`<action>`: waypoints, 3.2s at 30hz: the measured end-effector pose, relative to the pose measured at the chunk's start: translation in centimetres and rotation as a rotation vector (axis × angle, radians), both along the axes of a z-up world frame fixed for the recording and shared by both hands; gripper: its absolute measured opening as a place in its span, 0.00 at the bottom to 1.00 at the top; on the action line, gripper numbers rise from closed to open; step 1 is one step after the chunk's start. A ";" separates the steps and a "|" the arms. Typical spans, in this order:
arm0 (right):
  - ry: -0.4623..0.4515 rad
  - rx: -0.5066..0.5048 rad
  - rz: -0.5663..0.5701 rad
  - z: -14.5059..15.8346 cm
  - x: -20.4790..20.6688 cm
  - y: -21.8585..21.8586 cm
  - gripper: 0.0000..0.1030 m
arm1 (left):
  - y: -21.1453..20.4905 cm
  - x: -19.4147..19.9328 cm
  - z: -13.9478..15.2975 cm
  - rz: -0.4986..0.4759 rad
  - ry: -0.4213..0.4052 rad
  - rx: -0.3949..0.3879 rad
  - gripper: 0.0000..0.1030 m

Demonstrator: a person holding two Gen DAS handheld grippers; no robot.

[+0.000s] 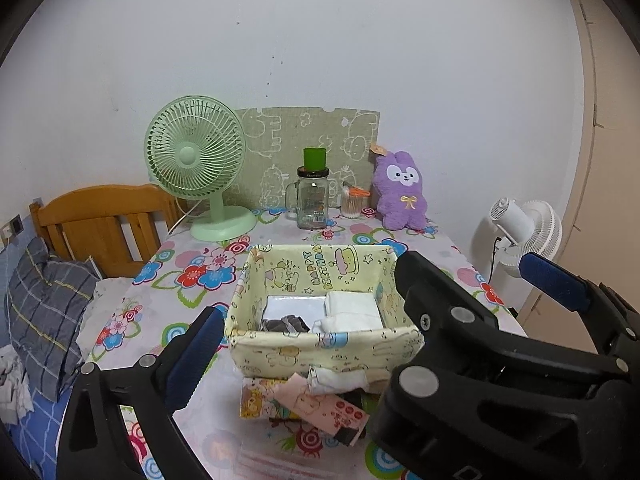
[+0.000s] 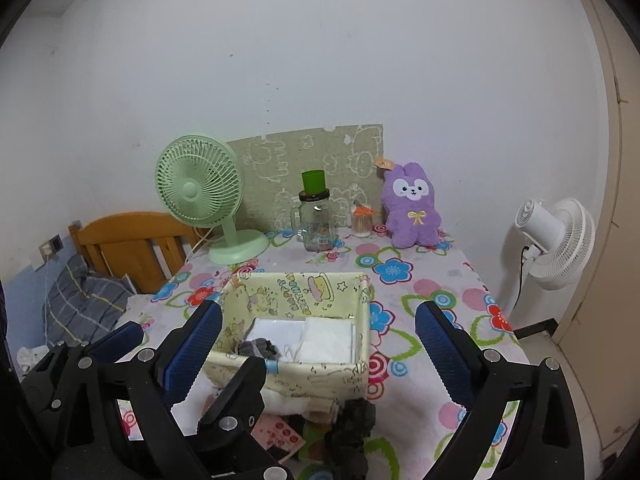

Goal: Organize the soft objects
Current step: 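Withdraw both open tools up from the box, then reach the right tool to the black plastic-wrapped bundle and grasp it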

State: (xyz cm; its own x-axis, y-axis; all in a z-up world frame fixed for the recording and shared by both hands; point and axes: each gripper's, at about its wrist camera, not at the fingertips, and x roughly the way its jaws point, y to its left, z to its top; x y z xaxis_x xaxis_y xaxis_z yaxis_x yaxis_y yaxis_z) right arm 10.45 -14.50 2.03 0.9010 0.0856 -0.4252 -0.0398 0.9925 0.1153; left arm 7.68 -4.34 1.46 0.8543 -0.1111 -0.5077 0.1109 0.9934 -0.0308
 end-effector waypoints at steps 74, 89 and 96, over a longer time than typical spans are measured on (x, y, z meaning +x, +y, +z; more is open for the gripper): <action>0.221 -0.007 0.011 -14.7 -2.6 2.0 0.93 | 3.0 -3.0 -14.0 0.012 0.186 0.005 1.00; 0.257 -0.025 -0.001 -15.4 -1.2 2.1 0.92 | 3.3 -1.7 -14.7 0.003 0.205 -0.010 0.96; 0.281 -0.022 -0.016 -15.6 -0.6 1.6 0.80 | 2.7 -1.5 -14.5 -0.003 0.199 0.003 0.83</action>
State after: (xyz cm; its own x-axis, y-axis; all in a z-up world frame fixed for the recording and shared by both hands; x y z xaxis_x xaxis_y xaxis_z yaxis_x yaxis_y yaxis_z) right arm 9.89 -12.85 -13.56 0.7486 0.0606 -0.6602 0.0062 0.9951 0.0984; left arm 6.20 -1.60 -13.04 0.7369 -0.1117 -0.6667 0.1060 0.9931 -0.0492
